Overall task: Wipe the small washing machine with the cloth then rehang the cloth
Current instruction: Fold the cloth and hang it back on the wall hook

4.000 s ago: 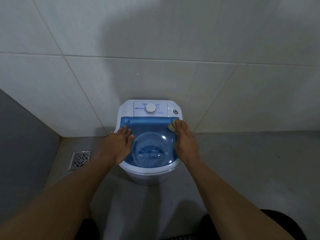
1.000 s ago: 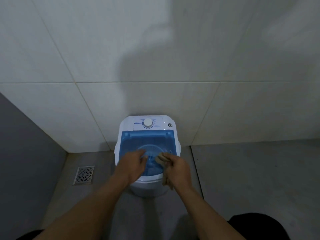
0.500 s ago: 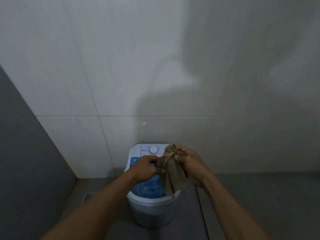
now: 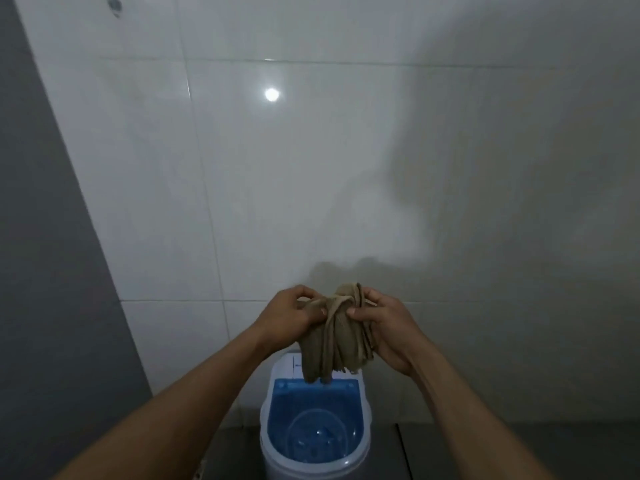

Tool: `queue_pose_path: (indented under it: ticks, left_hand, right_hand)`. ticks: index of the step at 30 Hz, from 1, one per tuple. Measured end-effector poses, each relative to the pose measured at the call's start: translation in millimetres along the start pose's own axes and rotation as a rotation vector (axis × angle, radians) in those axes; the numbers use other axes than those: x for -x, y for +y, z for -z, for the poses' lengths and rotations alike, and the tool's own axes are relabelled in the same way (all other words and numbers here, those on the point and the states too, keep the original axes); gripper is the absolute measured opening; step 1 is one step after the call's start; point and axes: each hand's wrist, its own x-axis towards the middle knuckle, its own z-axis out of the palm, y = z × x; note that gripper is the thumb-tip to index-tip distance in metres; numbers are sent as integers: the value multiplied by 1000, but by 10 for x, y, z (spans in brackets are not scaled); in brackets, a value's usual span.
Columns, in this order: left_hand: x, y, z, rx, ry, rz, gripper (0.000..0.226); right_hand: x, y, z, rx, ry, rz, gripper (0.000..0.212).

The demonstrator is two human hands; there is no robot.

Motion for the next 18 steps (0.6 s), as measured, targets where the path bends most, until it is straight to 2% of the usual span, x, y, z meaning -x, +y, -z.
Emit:
queue_pose_path:
  ticks: [5,7,8,10,11,15,18]
  left_hand:
    - [70,328,136,-19,112,-20,16]
    - [65,447,161,-6,108,-11,16]
    - [84,542,189,1,105,-14,17]
    - [115,709,244,16,78,-14,20]
    - [128,781,283,11,61,-17,21]
    - [177,1010,528,-101,30,-34,27]
    - [234,1194,719,-150,21,-63,28]
  right_hand:
    - [72,-218,-123,147,98,37,39]
    - [70,-195,-168,112,102,31,35]
    - [89,-218,-206,110,72,38,39]
    - [130,-285,-268,253,4,66,61]
    - [145,-327,-299,300,-10,84,65]
    - [136,-571,-310,205,44,115,58]
    - [110,-830,-346,128,-11,106,49]
